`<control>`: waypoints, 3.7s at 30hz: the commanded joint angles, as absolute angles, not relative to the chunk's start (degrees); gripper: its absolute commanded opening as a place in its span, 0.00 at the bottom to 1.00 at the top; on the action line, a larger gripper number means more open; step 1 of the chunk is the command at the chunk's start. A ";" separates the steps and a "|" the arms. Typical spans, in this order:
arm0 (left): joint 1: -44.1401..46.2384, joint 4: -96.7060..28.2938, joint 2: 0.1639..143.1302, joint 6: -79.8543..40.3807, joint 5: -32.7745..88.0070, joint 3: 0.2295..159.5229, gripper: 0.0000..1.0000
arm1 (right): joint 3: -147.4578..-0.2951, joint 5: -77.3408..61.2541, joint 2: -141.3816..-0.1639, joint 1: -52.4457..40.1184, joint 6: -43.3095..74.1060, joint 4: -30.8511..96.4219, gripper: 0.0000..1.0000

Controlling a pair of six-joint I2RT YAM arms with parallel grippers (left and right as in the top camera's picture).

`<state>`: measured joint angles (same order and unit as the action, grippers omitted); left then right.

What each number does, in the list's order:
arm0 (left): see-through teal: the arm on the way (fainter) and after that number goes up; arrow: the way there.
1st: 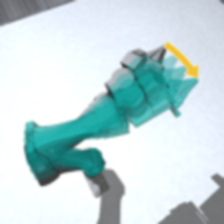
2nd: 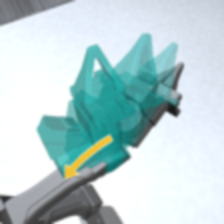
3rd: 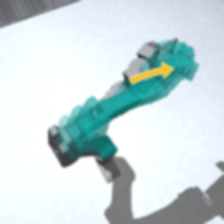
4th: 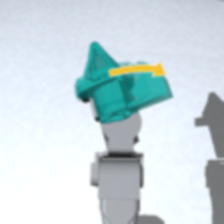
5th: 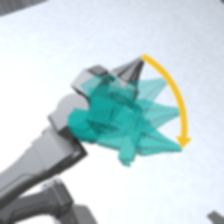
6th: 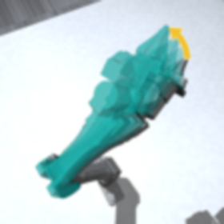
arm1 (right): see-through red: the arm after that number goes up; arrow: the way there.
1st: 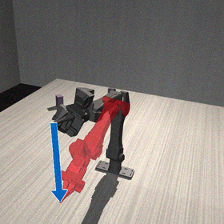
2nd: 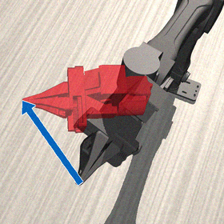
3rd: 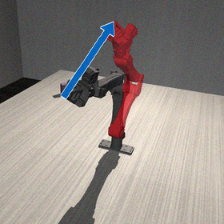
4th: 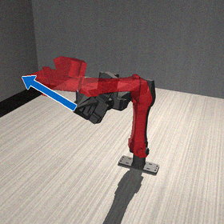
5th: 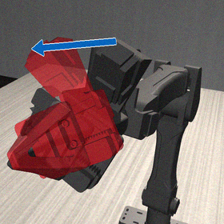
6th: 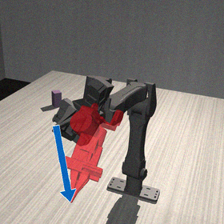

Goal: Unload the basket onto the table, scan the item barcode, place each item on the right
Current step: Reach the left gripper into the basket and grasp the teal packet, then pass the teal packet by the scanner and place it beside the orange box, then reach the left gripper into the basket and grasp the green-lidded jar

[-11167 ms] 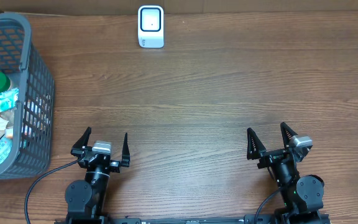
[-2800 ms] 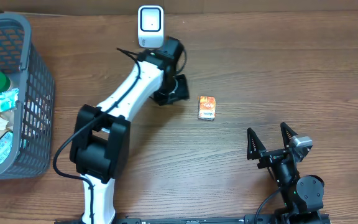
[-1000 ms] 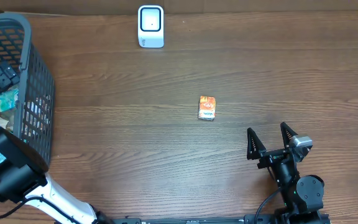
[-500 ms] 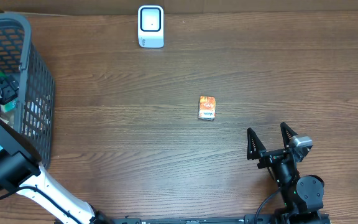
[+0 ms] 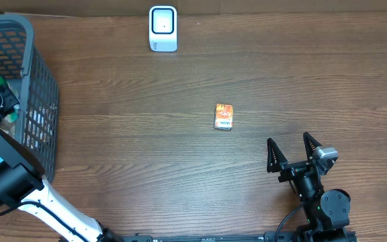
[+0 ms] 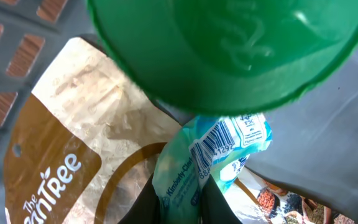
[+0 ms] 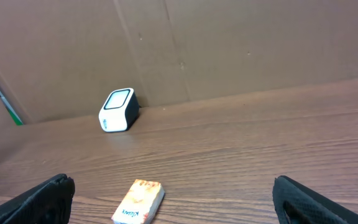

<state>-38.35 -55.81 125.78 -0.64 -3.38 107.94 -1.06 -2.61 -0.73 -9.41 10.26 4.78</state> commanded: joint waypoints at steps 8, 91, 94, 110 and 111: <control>-36.32 -58.65 115.11 -8.47 6.15 111.33 0.04 | -0.47 -2.68 -0.16 -9.26 10.20 4.56 1.00; -9.41 -67.55 83.22 -29.98 -10.22 110.50 0.80 | -0.47 -2.68 -0.16 -9.26 10.20 4.56 1.00; -18.50 -66.94 84.42 -30.02 -11.38 109.86 0.75 | -0.47 -2.68 -0.16 -9.26 10.20 4.56 1.00; -33.91 -50.04 107.07 -6.94 -14.57 105.62 0.83 | -0.47 -2.68 -0.16 -9.26 10.20 4.56 1.00; -34.28 -49.76 108.55 -5.19 -14.13 105.62 0.83 | -0.47 -2.68 -0.16 -9.26 10.20 4.56 1.00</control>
<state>-33.23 -50.02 105.25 -15.14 -12.56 106.17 -1.06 -2.61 -0.73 -9.41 10.28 4.78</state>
